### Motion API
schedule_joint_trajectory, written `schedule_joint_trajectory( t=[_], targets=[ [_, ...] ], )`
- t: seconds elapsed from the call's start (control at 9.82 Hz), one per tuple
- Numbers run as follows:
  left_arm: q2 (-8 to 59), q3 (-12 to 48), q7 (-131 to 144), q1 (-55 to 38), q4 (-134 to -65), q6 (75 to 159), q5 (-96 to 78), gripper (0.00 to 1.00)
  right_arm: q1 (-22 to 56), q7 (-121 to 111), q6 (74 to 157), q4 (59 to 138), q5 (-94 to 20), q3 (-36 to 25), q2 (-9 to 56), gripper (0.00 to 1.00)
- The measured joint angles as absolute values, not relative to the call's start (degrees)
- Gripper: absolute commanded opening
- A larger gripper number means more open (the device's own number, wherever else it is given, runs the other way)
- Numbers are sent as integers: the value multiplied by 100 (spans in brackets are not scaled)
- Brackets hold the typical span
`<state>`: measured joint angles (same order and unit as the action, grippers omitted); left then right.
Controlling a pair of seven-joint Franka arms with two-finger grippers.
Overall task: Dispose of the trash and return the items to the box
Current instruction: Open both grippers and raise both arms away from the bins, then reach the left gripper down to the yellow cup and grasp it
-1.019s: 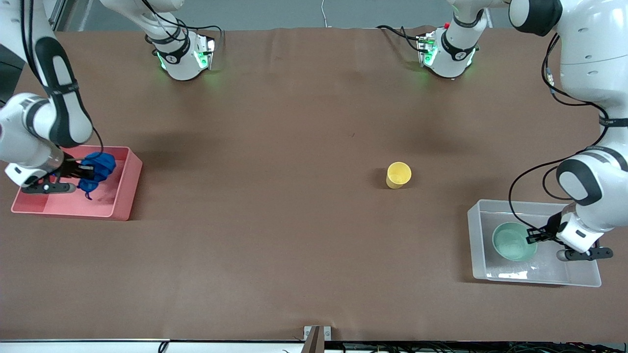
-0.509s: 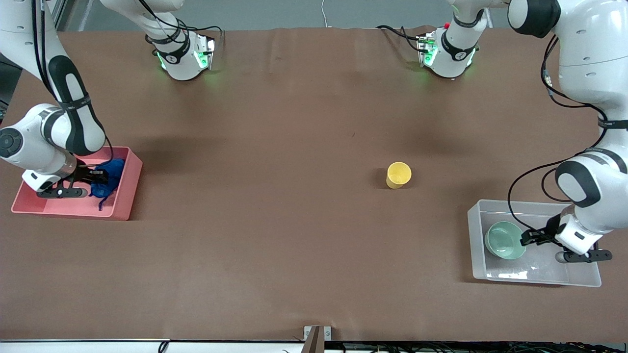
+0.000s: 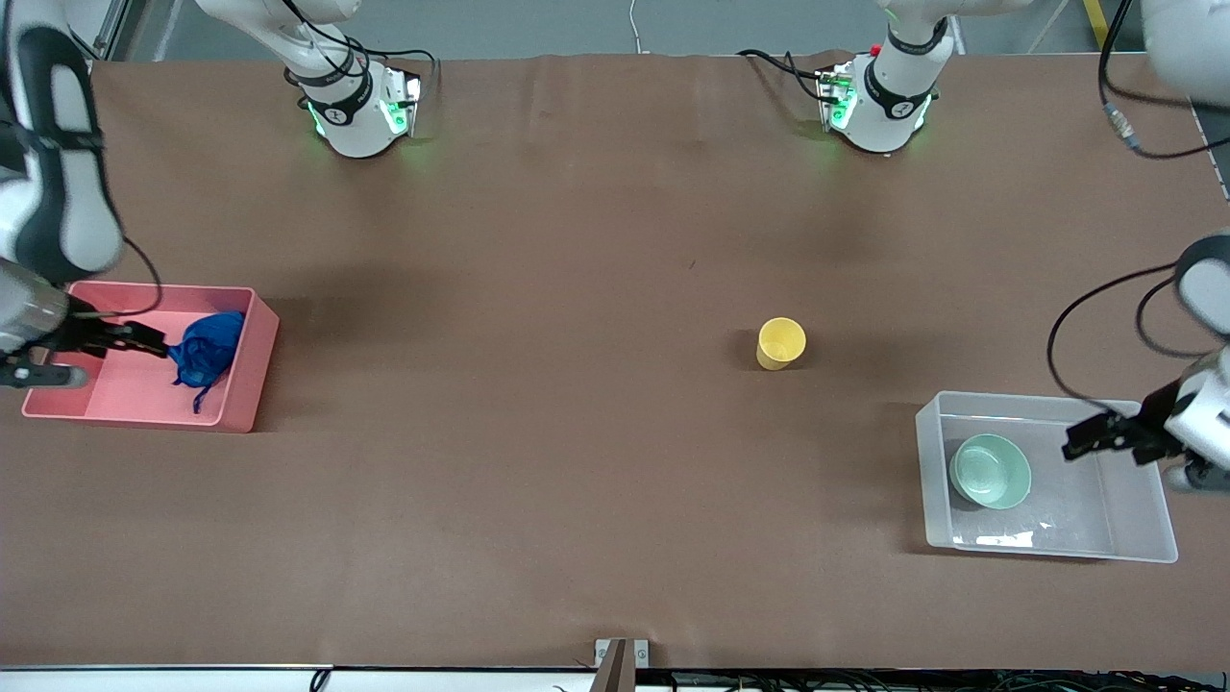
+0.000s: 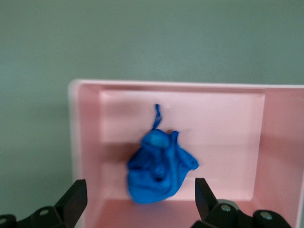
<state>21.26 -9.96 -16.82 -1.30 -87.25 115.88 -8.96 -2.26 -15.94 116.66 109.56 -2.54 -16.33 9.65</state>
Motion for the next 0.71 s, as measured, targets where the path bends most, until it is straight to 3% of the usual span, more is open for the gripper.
schedule_joint_trajectory(
  t=[0.31,0.51,0.71],
  targets=[
    [1010,-454,-823,-154,-8776,10414,-275,100,-526,214,10330,10045,-256,-484,287,100],
    [378,-207,-347,-154,-9176,10126,-256,100,-512,487,9768,9872,-253,-224,-322,100],
    [-113,76,-16,-157,-9866,10126,-252,100,-519,494,8845,9182,-233,-212,-636,100]
  ],
)
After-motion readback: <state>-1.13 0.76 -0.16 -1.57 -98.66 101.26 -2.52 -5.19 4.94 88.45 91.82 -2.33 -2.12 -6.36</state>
